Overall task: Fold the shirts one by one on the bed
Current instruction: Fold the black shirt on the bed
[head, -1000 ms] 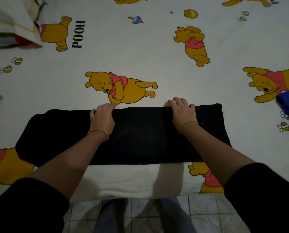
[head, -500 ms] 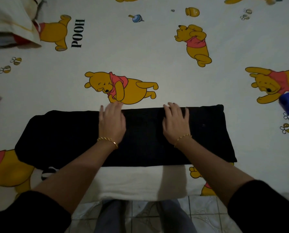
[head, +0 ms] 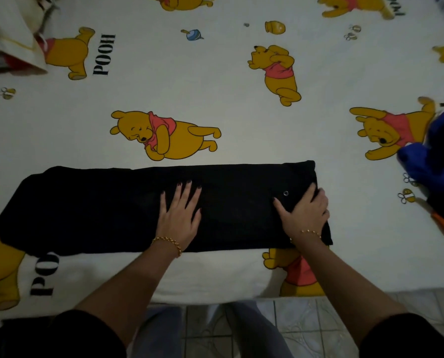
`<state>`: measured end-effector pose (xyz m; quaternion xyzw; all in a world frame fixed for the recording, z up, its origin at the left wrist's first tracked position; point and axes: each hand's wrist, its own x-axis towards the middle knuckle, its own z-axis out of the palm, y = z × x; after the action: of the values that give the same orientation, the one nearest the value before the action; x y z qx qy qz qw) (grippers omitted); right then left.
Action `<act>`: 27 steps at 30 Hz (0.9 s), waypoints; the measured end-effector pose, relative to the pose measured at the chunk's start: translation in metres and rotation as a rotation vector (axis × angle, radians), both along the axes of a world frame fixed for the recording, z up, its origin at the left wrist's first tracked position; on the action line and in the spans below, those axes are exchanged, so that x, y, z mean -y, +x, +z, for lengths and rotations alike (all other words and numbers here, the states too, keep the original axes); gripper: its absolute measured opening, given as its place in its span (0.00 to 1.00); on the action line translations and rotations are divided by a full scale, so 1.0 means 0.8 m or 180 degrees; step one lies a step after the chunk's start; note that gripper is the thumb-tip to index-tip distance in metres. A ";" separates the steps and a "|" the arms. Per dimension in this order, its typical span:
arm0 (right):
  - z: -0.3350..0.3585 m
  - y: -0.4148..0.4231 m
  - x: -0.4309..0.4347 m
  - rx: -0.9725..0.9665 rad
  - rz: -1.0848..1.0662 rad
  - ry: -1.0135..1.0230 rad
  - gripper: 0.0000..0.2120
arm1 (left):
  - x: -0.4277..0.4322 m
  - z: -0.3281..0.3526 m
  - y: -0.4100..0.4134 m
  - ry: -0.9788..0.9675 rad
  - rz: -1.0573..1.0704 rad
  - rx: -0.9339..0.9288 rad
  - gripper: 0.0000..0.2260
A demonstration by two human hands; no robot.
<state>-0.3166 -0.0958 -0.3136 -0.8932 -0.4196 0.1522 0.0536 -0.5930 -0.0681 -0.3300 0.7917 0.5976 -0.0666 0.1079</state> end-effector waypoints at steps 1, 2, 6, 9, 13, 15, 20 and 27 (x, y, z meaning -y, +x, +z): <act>0.006 0.003 -0.005 -0.0097 -0.0185 -0.0019 0.52 | 0.001 0.003 0.005 0.0005 0.0065 0.0077 0.25; 0.009 0.006 -0.010 -0.0216 -0.0365 -0.0037 0.53 | 0.004 0.006 0.012 0.0005 0.0136 0.0159 0.24; 0.013 0.019 -0.026 -0.1245 -0.0758 0.0032 0.43 | 0.014 0.022 0.047 0.0080 0.0347 0.0503 0.24; 0.019 0.031 -0.031 -0.1821 -0.0500 -0.0105 0.30 | 0.021 0.034 0.073 0.0047 0.0484 0.1100 0.22; 0.039 0.061 -0.030 -0.2004 -0.0336 0.0026 0.24 | 0.028 0.053 0.097 0.0110 0.0786 0.1797 0.17; 0.052 0.082 -0.025 -0.1823 -0.0277 0.0048 0.23 | 0.028 0.059 0.102 0.0038 0.0923 0.1917 0.14; 0.091 0.086 -0.033 -0.1639 0.0285 -0.0172 0.23 | 0.029 0.065 0.118 -0.0700 0.1423 0.2596 0.07; 0.125 -0.041 -0.048 -0.2977 0.1368 -0.0894 0.27 | 0.013 0.060 0.116 -0.2254 0.3570 0.3834 0.34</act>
<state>-0.3491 -0.0575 -0.2138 -0.6226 -0.5000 0.5964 0.0824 -0.5005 -0.0784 -0.2816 0.2044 0.6832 0.2422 0.6579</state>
